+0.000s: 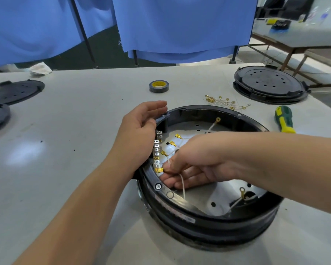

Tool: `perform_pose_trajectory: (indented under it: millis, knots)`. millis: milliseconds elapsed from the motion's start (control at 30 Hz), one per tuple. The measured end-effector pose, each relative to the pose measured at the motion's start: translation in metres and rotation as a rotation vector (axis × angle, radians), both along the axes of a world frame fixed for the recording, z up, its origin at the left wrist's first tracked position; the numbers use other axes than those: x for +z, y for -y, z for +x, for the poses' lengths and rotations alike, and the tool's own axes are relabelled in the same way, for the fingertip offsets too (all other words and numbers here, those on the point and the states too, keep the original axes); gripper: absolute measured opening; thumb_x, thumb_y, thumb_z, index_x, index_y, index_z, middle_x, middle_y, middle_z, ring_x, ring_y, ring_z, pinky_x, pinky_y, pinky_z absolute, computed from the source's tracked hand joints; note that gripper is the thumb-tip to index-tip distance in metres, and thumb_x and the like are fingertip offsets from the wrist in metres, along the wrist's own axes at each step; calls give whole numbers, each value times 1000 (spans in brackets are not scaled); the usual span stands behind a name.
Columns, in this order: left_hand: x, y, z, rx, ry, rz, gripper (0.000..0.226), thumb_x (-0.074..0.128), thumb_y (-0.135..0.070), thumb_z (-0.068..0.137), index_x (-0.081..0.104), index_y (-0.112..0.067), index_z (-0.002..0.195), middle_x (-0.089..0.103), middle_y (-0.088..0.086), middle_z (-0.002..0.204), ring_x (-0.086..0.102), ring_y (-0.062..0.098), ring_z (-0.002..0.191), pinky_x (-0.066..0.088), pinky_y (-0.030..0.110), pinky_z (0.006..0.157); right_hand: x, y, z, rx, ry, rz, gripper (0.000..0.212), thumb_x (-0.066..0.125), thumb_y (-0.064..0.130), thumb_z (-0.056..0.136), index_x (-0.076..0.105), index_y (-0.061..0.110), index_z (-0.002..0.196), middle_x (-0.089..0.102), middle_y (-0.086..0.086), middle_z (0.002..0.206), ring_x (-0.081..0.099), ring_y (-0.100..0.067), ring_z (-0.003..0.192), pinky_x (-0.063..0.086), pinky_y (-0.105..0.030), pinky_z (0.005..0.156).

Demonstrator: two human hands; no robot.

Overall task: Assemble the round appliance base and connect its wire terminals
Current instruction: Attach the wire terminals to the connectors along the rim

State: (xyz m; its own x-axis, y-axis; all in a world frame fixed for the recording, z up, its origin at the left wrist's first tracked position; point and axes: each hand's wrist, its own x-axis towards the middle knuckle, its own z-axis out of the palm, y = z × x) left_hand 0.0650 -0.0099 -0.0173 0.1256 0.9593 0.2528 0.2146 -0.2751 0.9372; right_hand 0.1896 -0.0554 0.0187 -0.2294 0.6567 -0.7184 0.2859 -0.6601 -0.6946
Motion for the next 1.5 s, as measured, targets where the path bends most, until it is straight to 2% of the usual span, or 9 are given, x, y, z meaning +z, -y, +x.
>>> perform_pose_trajectory:
  millis: [400,533,633,733,833,1000,1267,1367,1500]
  knots:
    - [0,0,2,12,2,-2,48,32,11,94,61,-23,113,66,1,119,58,3,115,42,15,99,-1,2,-6,-17,-33,-2,22,47,-1,96,56,7,78,63,-2,53,59,-5,42,53,-15,52]
    - [0,-2,1,4,-7,-7,47,33,11,95,60,-22,114,66,1,120,59,3,111,43,8,89,0,4,-4,-17,-63,8,20,50,2,96,57,7,78,64,-1,53,61,-5,43,54,-16,55]
    - [0,-2,0,-6,18,-19,47,34,10,96,61,-25,112,67,-1,120,62,2,96,47,19,82,2,9,1,-8,-46,65,11,59,7,92,60,4,81,68,-6,63,65,-9,51,56,-20,61]
    - [-1,-2,-1,-9,27,-18,47,34,10,95,62,-25,112,67,-2,118,63,1,94,47,13,79,7,11,14,47,171,231,16,70,17,85,64,4,79,73,-10,71,69,-15,60,59,-24,63]
    - [-1,-3,-1,-9,17,-12,48,34,9,95,62,-26,110,68,-3,117,62,1,100,46,9,78,14,14,25,80,382,537,18,72,24,82,68,11,71,73,0,63,64,-6,49,49,-15,43]
    - [0,-2,-2,-11,12,-13,49,34,11,94,62,-28,108,67,-1,118,58,6,116,44,19,98,8,7,17,119,668,980,20,71,40,76,67,24,65,62,13,53,54,1,47,37,-16,47]
    - [0,-2,-1,2,14,-25,46,34,10,94,63,-22,110,67,-1,118,59,6,114,44,20,99,7,8,5,183,387,446,23,65,29,87,67,7,80,63,-1,57,55,-9,40,42,-14,40]
    - [0,-1,0,3,21,-29,46,34,10,95,63,-22,110,67,-2,117,59,6,113,45,17,97,4,10,2,151,316,381,22,68,24,86,70,3,92,62,-1,60,52,-5,37,43,-15,40]
    - [0,-1,-1,-7,11,-24,47,33,10,94,62,-23,111,66,0,119,59,6,114,44,20,100,2,8,1,125,272,354,11,67,18,87,66,8,83,62,5,50,50,-3,37,42,-13,39]
